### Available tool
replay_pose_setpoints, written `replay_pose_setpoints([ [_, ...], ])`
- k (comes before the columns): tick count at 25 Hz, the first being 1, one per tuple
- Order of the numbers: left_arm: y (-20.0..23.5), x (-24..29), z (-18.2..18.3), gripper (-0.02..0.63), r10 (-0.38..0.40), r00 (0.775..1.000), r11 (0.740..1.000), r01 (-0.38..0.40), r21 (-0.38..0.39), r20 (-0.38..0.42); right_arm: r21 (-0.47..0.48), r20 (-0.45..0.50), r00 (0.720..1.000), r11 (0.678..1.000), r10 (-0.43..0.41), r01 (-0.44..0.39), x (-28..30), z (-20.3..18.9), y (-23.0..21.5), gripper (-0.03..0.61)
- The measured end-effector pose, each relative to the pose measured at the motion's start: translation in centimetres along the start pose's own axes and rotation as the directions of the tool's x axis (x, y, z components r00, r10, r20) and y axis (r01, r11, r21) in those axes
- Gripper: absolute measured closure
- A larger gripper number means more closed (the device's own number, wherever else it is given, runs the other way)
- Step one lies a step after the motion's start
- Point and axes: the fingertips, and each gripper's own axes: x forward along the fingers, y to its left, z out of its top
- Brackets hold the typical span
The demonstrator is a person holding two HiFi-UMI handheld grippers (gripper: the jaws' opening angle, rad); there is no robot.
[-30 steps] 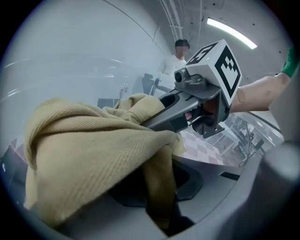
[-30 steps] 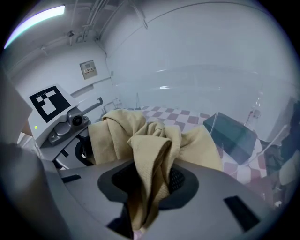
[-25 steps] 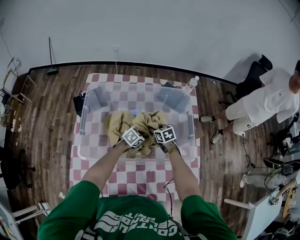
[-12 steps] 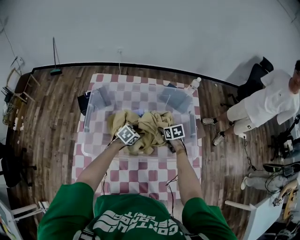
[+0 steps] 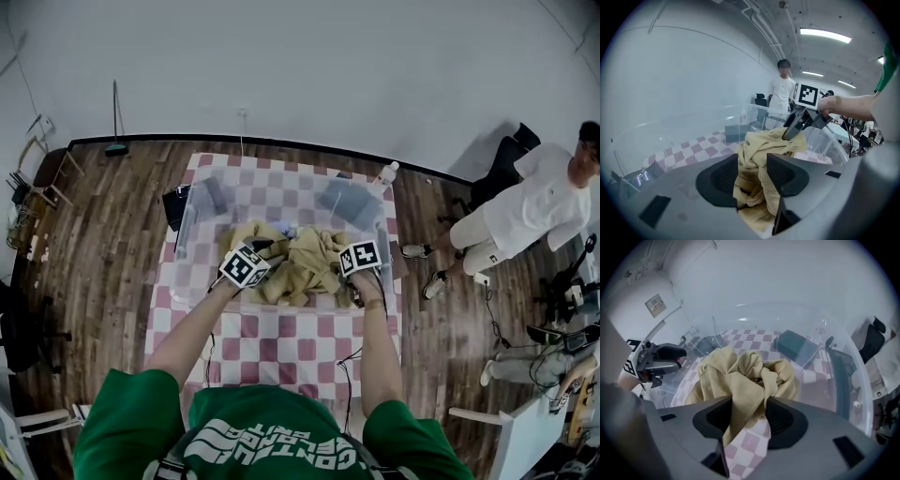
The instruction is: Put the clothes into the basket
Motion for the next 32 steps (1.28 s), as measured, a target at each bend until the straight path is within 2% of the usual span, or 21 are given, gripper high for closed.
replay_pose_setpoints([
  [3, -0.5, -1.3, 1.3, 0.425, 0.011, 0.999, 1.000, -0.011, 0.018, 0.032, 0.010, -0.092, 0.994, 0.998, -0.061, 0.062, -0.6, -1.4, -0.7, 0.379],
  [5, -1.1, -2.0, 2.0, 0.425, 0.011, 0.998, 1.000, -0.012, 0.025, 0.054, 0.003, -0.109, 0.990, 0.996, -0.087, 0.087, -1.2, -1.8, -0.9, 0.379],
  [12, -3.6, -3.2, 3.5, 0.425, 0.000, 0.994, 0.998, -0.006, 0.055, 0.108, -0.024, 0.067, 0.995, 0.997, -0.076, 0.078, -4.7, 0.4, 0.7, 0.380],
  [18, -5.9, -4.7, 5.9, 0.427, -0.008, 0.986, 0.996, -0.007, 0.089, 0.168, -0.071, 0.208, 0.977, 0.995, -0.051, 0.067, -8.3, 1.5, 3.2, 0.389],
  [20, -6.7, -5.5, 6.9, 0.442, -0.009, 0.980, 0.995, -0.011, 0.097, 0.197, -0.094, 0.272, 0.961, 0.992, -0.050, 0.078, -9.9, 1.8, 4.3, 0.421],
  [21, -7.1, -6.0, 7.3, 0.458, -0.009, 0.977, 0.995, -0.012, 0.097, 0.212, -0.105, 0.306, 0.951, 0.991, -0.050, 0.086, -10.7, 1.9, 4.9, 0.459],
  [25, -8.8, -8.1, 8.8, 0.539, -0.012, 0.960, 0.995, -0.016, 0.097, 0.279, -0.129, 0.427, 0.904, 0.987, -0.035, 0.099, -13.8, 1.4, 7.2, 0.539],
  [27, -9.7, -9.4, 9.3, 0.579, -0.013, 0.950, 0.996, -0.016, 0.089, 0.312, -0.136, 0.484, 0.875, 0.988, -0.002, 0.077, -15.0, 0.8, 8.6, 0.558],
  [32, -12.3, -12.0, 9.6, 0.611, -0.023, 0.924, 0.998, -0.004, 0.069, 0.381, -0.187, 0.610, 0.789, 0.980, 0.067, 0.061, -18.4, -1.3, 12.1, 0.569],
])
